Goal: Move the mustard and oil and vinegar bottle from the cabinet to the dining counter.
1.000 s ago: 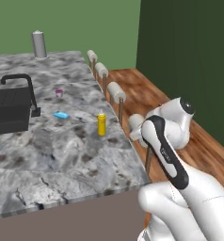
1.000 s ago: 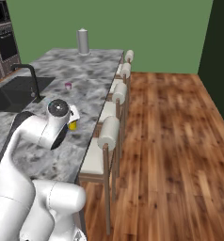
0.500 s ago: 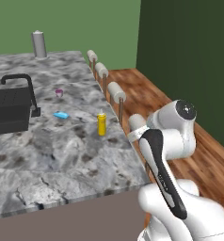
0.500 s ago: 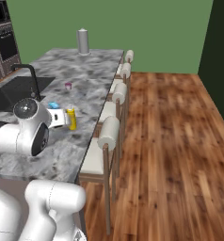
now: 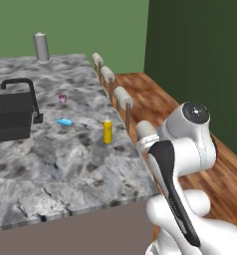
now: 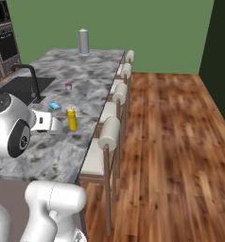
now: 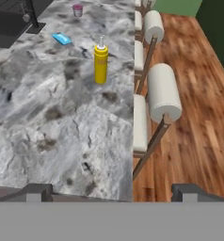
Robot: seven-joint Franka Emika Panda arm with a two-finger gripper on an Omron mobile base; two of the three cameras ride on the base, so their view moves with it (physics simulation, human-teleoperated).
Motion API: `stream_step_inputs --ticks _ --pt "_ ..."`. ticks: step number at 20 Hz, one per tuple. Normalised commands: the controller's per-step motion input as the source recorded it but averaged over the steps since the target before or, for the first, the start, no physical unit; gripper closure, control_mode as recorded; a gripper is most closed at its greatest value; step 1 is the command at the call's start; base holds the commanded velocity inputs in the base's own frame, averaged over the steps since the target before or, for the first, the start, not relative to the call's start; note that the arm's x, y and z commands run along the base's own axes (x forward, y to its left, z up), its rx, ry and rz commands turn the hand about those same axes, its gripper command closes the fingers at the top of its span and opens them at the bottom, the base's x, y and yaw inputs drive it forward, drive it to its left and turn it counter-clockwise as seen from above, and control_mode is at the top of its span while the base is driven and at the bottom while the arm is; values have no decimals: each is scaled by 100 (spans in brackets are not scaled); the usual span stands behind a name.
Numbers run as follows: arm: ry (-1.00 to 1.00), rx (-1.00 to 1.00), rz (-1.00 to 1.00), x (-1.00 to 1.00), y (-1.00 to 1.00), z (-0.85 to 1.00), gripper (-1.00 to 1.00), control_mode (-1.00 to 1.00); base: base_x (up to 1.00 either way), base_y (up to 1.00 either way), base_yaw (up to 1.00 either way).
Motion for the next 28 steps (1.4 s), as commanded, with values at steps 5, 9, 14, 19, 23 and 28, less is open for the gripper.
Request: stream_step_inputs --ticks 5,9,14,19,23,28 --pt "3 0 -3 -46 0 15 -100 -100 0 0 0" --pt "0 0 0 -10 0 2 -100 -100 0 0 0" --pt "0 0 0 0 0 0 -100 100 -4 0 0" --pt "-14 0 4 -52 10 0 -100 -100 0 0 0" --pt "-31 -3 12 -68 17 0 -100 -100 0 0 0" --pt "-33 -19 41 -35 57 -12 -100 -100 0 0 0"
